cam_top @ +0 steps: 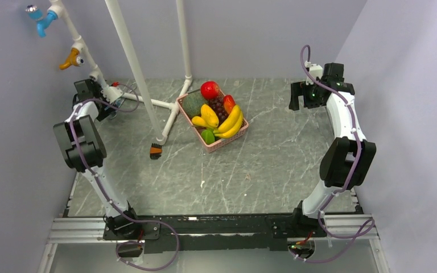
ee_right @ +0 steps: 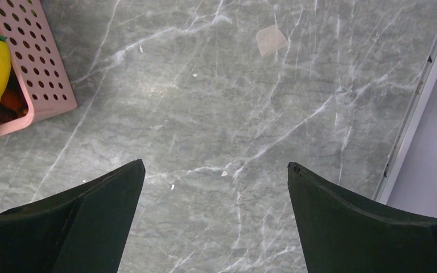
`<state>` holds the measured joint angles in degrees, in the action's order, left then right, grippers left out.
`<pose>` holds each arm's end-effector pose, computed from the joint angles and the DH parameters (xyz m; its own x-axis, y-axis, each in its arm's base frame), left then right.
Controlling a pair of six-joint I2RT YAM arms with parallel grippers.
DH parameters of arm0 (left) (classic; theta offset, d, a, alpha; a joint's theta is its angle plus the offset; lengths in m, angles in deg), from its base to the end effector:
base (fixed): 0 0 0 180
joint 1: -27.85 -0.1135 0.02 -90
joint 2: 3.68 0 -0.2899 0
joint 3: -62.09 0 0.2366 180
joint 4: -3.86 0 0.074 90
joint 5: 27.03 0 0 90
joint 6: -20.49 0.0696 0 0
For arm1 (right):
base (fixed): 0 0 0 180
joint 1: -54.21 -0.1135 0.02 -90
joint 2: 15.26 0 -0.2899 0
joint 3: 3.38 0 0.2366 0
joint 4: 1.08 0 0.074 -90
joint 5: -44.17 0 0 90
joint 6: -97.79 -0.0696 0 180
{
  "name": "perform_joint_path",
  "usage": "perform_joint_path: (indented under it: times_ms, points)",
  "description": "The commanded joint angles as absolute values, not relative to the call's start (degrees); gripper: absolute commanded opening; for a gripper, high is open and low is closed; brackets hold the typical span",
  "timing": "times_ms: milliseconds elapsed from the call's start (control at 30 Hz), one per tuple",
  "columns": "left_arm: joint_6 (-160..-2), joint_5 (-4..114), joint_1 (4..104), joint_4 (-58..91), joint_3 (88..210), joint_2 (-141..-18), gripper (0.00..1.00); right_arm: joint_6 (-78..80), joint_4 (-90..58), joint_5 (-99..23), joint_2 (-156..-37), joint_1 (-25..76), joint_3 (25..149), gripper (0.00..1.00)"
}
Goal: Place the fake fruits into the plastic bag and tie a complex knot
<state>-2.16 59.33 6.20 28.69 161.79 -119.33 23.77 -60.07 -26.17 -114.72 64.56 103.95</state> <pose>0.4493 0.1736 0.2161 -0.5323 0.7796 -0.3299 0.4357 0.5864 0.6829 0.3875 -0.0470 0.3232 -0.7256 -0.1310 -0.6755 -0.2479 0.9656 0.0790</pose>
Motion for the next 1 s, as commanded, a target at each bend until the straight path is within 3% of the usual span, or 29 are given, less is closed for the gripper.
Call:
perform_joint_path:
  times_ms: [0,267,333,400,567,600,633,667,967]
  points:
    - [2.8,58.2,6.5,26.8,171.0,-125.7,0.98,25.0,-61.8,-27.7,-115.3,65.2,107.1,1.0]
    - [2.9,54.5,7.3,30.4,178.8,-134.0,0.97,26.2,-63.7,-27.7,-116.0,65.8,109.1,1.0]
    - [3.3,55.1,7.4,30.9,179.2,-135.1,0.91,26.2,-64.1,-27.3,-116.2,65.8,109.5,1.0]
    - [3.4,54.4,7.2,31.4,178.6,-134.8,0.79,26.2,-64.6,-26.7,-116.5,65.8,110.1,1.0]
    - [2.4,51.7,7.1,35.4,175.7,-130.4,0.35,26.8,-64.2,-23.8,-115.4,65.8,109.6,1.0]
    - [2.0,50.7,7.1,35.8,173.7,-128.5,0.24,26.9,-64.0,-23.0,-115.0,65.8,109.3,1.0]
    - [1.3,49.5,7.1,35.7,171.8,-125.9,0.04,26.9,-63.9,-22.1,-114.7,65.8,109.1,1.0]
    - [0.4,48.4,7.2,34.9,169.5,-123.1,0.0,26.9,-63.8,-21.1,-114.3,65.8,108.8,1.0]
    - [-7.9,40.9,6.6,42.4,153.2,-97.0,0.0,22.2,-53.0,-14.5,-105.2,66.0,102.1,1.0]
